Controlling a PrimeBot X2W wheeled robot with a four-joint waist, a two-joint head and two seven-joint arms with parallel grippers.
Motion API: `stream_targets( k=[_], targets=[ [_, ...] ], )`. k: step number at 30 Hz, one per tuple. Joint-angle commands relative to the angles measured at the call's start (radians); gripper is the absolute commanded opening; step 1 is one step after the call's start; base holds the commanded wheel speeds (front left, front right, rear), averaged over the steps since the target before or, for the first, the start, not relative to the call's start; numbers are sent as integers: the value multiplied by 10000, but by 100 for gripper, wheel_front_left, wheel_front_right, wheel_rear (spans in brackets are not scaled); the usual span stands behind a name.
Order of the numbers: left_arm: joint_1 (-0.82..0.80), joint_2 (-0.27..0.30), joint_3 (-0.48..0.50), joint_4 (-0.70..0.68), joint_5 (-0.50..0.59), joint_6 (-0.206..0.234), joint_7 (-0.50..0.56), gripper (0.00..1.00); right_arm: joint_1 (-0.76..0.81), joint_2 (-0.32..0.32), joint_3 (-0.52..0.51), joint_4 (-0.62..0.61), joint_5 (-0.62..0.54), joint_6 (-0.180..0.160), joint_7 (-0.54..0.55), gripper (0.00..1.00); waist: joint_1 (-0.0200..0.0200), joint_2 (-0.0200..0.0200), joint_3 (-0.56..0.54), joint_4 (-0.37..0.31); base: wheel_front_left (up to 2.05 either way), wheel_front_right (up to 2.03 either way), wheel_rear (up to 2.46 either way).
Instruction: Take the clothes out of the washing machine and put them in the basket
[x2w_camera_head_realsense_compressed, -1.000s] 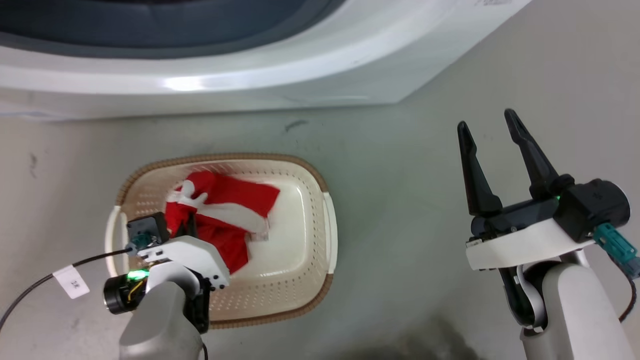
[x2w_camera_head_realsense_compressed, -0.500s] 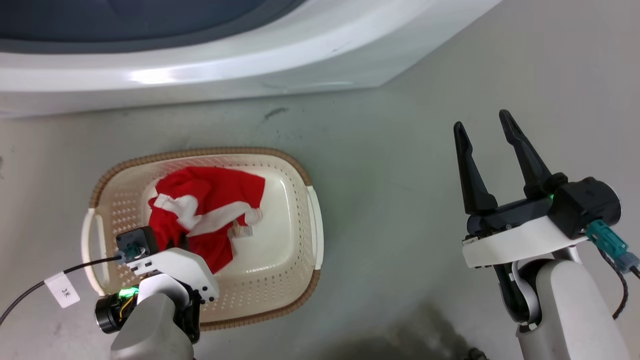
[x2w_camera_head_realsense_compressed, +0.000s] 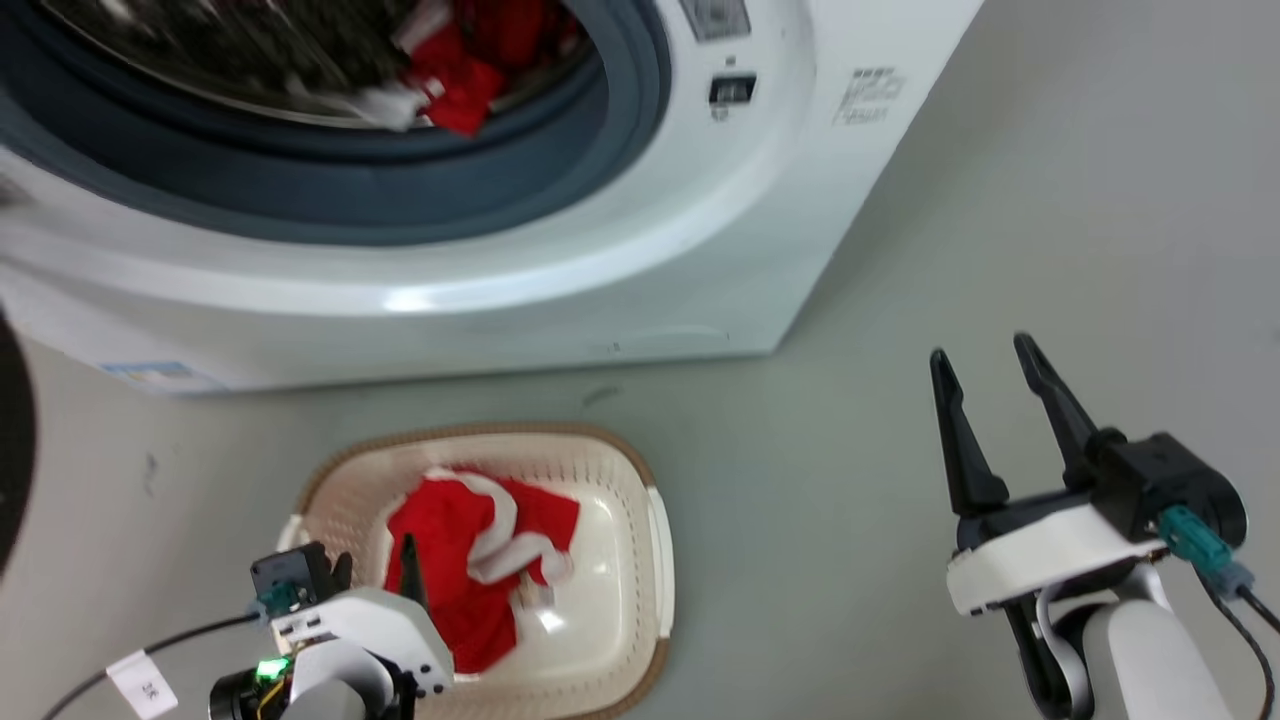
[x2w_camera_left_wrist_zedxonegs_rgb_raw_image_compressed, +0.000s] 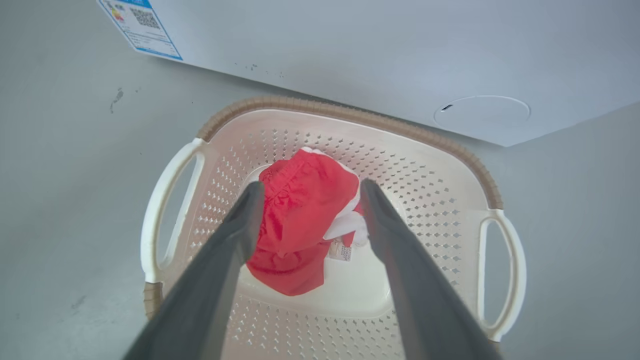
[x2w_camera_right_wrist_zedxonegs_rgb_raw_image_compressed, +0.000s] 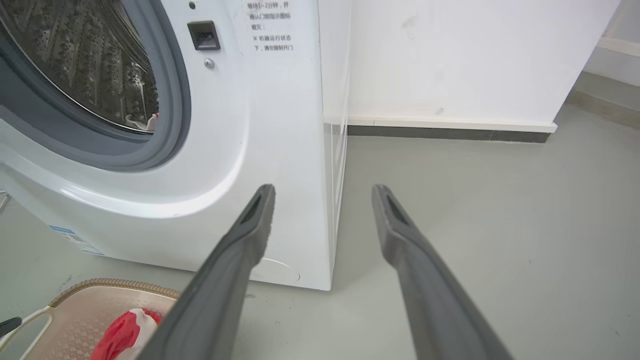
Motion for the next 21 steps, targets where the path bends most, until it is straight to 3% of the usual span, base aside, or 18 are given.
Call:
stream_targets(
  k=[1,10,21],
  targets=[
    [309,-34,24,-230,64,2,-26,100,186,6,-65,-62,-57,-5,73,100,1,0,-950,297,0,0,0],
    [1552,-148,-195,-2770,201,119,-27,100,890,6,-217,-537,-160,-5,452,100,1,0,-2122,441,0,0,0],
    [1773,-143,-1015,-5472,530,621,-26,100,1288,8,-489,-1032,-392,-5,785,100,1,0,-2524,579,0,0,0]
  ],
)
